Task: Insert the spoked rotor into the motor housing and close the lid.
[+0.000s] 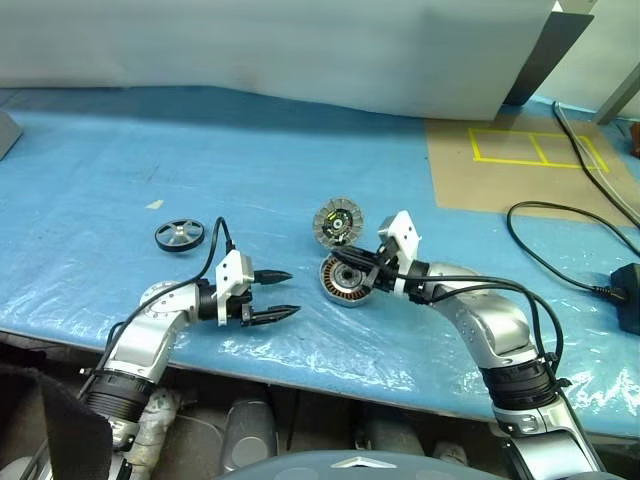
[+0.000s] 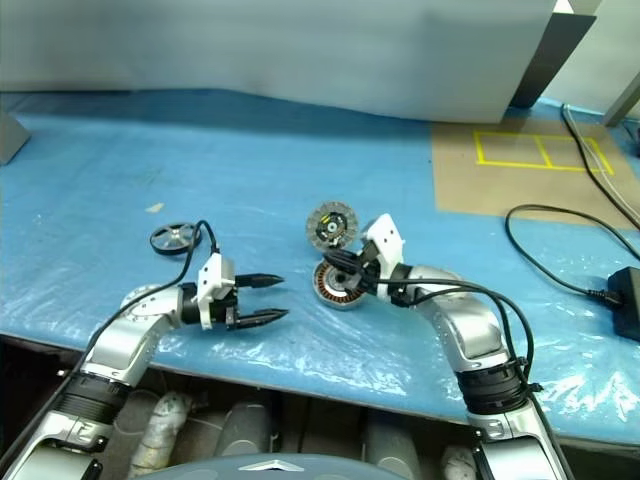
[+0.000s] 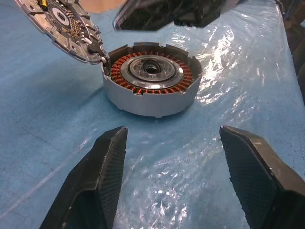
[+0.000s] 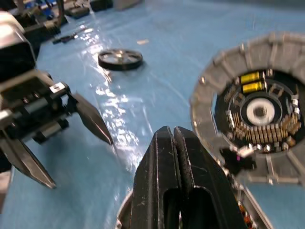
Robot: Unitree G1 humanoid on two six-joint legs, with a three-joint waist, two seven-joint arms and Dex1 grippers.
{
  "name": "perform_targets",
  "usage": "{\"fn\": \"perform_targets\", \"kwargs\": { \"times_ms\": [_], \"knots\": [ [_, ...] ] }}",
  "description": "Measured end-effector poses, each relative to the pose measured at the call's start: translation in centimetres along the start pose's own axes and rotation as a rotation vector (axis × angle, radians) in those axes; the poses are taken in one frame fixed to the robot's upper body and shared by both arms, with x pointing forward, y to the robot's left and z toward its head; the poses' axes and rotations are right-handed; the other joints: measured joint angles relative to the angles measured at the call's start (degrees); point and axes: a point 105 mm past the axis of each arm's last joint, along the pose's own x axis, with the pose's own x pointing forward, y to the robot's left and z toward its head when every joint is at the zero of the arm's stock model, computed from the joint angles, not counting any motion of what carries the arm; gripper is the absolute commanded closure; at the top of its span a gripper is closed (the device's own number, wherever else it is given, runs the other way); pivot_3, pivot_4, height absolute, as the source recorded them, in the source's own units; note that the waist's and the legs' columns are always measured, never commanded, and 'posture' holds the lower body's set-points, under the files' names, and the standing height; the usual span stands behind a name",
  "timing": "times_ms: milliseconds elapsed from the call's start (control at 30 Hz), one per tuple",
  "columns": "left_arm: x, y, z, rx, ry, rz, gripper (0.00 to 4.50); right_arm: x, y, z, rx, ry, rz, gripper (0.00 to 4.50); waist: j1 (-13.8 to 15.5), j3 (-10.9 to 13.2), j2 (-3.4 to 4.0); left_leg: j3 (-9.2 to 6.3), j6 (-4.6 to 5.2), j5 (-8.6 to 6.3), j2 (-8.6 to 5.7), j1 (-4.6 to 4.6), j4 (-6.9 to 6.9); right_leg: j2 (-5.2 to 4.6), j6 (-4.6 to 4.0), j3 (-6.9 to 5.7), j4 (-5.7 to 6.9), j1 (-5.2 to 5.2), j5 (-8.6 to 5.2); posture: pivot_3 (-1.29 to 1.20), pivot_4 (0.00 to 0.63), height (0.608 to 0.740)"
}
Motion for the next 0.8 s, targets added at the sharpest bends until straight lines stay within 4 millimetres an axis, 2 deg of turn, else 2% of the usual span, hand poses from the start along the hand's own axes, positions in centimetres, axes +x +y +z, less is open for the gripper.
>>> {"fn": "perform_targets", "kwargs": {
  "times_ms": [67,167,233,333,433,567,633,700,733,800],
  "knots": [
    [0.1,0.0,0.0,-0.001,-0.002,-0.002,1.22,0.1,-0.3,-0.8,-0.048,0.060,-0.018,4.47,0.0,0.0,0.00,0.00,-0.01,0.00,0.00,0.01,0.00,0.00,-0.04,0.00,-0.01,0.02,-0.02,0.00,0.150,0.740],
    [0.1,-0.1,-0.1,-0.001,-0.004,-0.001,1.22,0.2,-1.4,-4.2,-0.146,0.226,-0.071,4.47,0.1,0.0,0.00,0.02,-0.01,0.00,-0.01,0.07,0.00,-0.02,-0.04,0.00,-0.01,0.09,-0.02,0.00,0.150,0.740],
    [0.1,0.0,-0.4,-0.005,-0.007,0.002,1.22,0.5,-1.5,-4.4,-0.237,0.243,-0.066,4.47,0.0,0.0,-0.02,0.08,-0.01,0.00,-0.01,0.28,-0.01,-0.04,-0.03,0.05,-0.01,0.26,-0.03,0.00,0.150,0.740],
    [0.1,-0.1,-0.9,-0.008,-0.011,0.006,1.22,0.3,-1.3,-4.3,-0.224,0.226,-0.064,4.47,0.1,0.0,-0.05,0.08,0.01,-0.01,0.02,0.42,-0.01,-0.07,-0.02,0.08,-0.02,0.42,-0.04,0.00,0.150,0.740],
    [-0.2,-0.1,-1.6,-0.017,0.003,0.012,1.22,-0.1,-0.9,-3.8,-0.093,0.169,-0.048,4.47,0.2,0.0,-0.08,0.08,0.06,-0.04,0.04,0.35,-0.01,-0.09,-0.03,0.10,-0.04,0.33,-0.03,0.00,0.150,0.740],
    [0.0,0.1,-2.0,-0.016,0.000,0.010,1.22,0.1,-0.3,-0.7,0.036,0.005,-0.012,4.47,0.1,0.0,-0.09,0.08,0.01,0.00,0.01,0.07,-0.02,-0.02,-0.03,0.06,-0.01,0.02,-0.02,0.00,0.150,0.740],
    [0.1,0.2,-2.1,-0.013,-0.004,0.008,1.22,0.0,-0.5,0.9,0.039,-0.046,-0.008,4.47,0.1,0.0,-0.09,0.08,0.00,0.00,0.01,0.06,-0.03,-0.01,0.00,0.05,-0.01,0.01,0.00,0.00,0.150,0.740],
    [0.0,0.2,-2.6,-0.016,-0.002,0.008,1.22,0.0,-0.4,1.5,0.009,-0.052,-0.007,4.47,0.1,0.0,-0.09,0.08,0.00,0.00,0.01,0.07,-0.05,-0.01,0.00,0.04,-0.02,0.02,0.00,0.00,0.150,0.740],
    [0.0,0.1,-2.9,-0.019,0.004,0.008,1.22,0.1,-0.3,0.9,-0.037,-0.004,-0.010,4.47,0.1,0.0,-0.09,0.08,-0.01,0.00,0.01,0.07,-0.06,-0.02,0.01,0.04,-0.03,0.02,0.00,0.00,0.150,0.740],
    [-0.2,0.1,-3.4,-0.022,0.010,0.009,1.22,-0.1,-0.9,-2.6,-0.152,0.184,-0.038,4.47,0.2,0.0,-0.14,0.08,-0.02,0.00,0.00,0.08,-0.06,-0.02,0.03,0.01,-0.08,0.07,0.01,0.00,0.150,0.740]
  ]
}}
